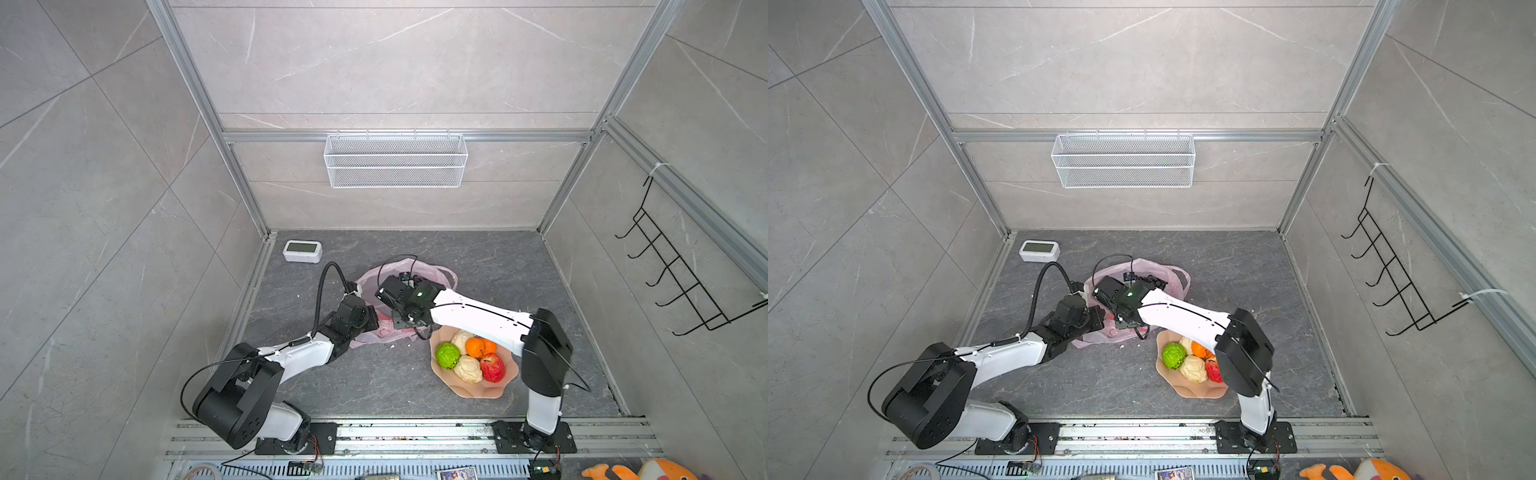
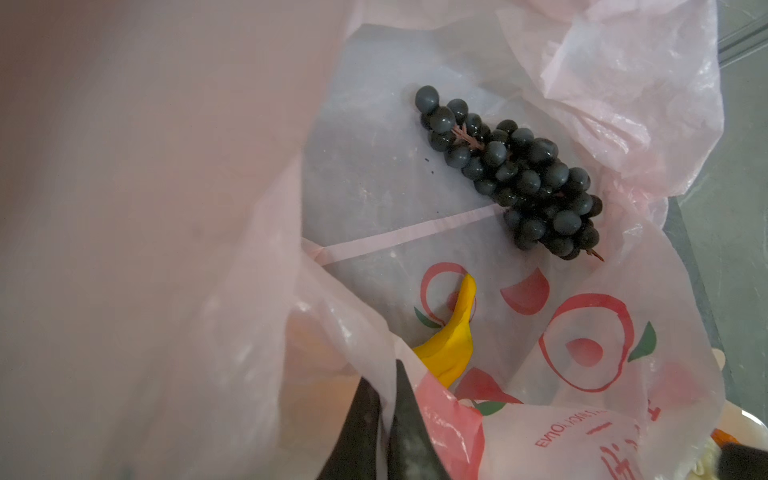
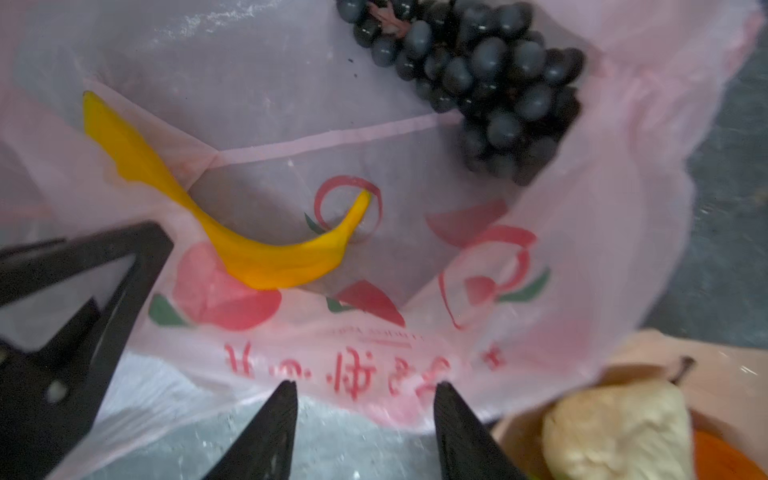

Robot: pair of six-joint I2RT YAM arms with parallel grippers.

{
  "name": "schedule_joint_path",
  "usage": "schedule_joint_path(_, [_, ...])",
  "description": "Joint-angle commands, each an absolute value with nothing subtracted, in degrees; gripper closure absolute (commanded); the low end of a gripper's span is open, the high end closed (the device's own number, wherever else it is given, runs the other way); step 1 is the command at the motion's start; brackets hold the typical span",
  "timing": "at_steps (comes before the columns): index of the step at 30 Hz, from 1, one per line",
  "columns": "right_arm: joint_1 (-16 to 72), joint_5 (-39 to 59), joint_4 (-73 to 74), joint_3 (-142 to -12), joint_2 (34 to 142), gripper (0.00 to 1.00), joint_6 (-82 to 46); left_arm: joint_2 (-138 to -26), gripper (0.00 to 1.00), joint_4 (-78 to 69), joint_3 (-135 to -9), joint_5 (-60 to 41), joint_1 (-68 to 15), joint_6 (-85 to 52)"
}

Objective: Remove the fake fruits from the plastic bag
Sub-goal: 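Open the right gripper and move it back into the bag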

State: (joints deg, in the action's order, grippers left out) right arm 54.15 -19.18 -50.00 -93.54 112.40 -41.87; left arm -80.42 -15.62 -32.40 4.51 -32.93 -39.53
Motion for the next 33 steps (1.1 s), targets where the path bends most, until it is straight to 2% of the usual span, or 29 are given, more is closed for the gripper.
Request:
schedule_joint_path(1, [53.59,-17.22,-48.70,-96.75,115.94,0.45,-39.69,-78.51,0.90,-16.24,-31.90,6.94,-33.13,-41.64])
schedule_joint_path(7, [53.61,-13.50,-45.87,-95.95,120.19,0.47,-39.46,-78.30,0.90,-16.42,-30.97,8.05,-33.09,-43.42])
schedule_joint_path(21, [50.36,-8.55,-41.94,-94.30,122.33,0.49,-38.39,-79.58,0.90,-14.59,-30.65,10.24,-33.05,-47.45])
schedule_joint_path(27, [50.06,-7.62,-41.25,-97.06,120.02,0.49,-32.52,-78.61,0.93,-17.10,-29.28,9.56,-33.00,-47.68])
schedule_joint_path(33, [46.84,-0.85,-36.61,-99.49,121.98,0.48,-23.17,-75.43,0.96,-18.88,-30.66,6.10,-33.04,-40.42])
